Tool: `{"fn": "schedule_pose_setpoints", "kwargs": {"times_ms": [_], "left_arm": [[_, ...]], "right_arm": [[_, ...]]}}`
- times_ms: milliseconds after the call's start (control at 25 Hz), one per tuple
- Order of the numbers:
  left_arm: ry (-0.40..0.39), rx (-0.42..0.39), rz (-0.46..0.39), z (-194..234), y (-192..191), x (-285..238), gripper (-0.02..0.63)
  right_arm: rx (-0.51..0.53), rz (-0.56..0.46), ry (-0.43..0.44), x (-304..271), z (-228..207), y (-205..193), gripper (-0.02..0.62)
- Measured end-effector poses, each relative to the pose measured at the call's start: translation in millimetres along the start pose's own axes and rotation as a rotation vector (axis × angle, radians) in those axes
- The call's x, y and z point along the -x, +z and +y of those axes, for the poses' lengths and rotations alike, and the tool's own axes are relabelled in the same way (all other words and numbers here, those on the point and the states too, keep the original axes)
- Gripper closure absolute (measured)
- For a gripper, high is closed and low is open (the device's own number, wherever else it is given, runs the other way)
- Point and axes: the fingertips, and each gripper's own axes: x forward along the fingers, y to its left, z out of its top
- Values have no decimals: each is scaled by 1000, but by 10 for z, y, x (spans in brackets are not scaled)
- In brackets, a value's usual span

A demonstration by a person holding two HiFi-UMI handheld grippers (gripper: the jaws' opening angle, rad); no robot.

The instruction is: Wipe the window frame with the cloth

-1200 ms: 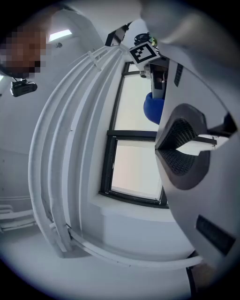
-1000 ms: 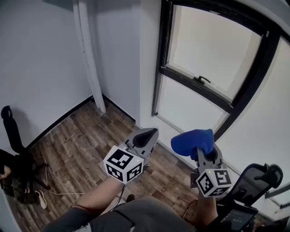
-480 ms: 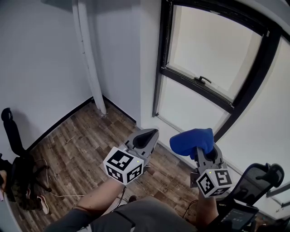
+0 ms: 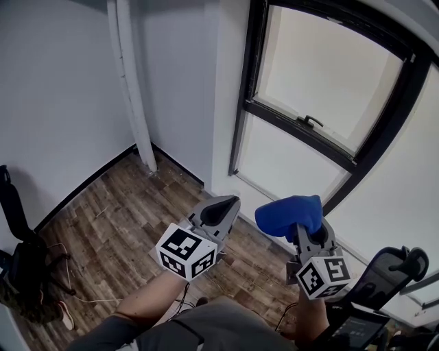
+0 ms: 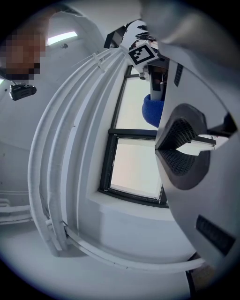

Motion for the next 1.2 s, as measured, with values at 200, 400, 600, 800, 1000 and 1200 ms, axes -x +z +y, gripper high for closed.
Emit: {"fn": "schedule_pose_setpoints", "kwargs": {"times_ms": [200, 400, 600, 800, 1000, 1200], "left_arm": [[-34, 26, 3, 210, -63, -29, 597], [-49, 33, 0, 419, -79, -127, 597], [-26, 30, 10, 671, -106, -378, 597], [8, 17, 15, 914, -60, -723, 597], [30, 7, 22, 1069, -51, -1305, 597], [35, 7, 39, 1127, -64, -1928, 597]], "right_arm": [[-1, 17, -45, -144, 63, -88, 470], [-1, 31, -46, -396, 103, -150, 469], [-15, 24, -40, -737, -79, -156, 469], [-22, 8, -12, -1111, -343, -123, 469], [-2, -1, 28, -1497, -754, -38, 469], [3, -5, 41, -1749, -1253, 39, 470]]}}
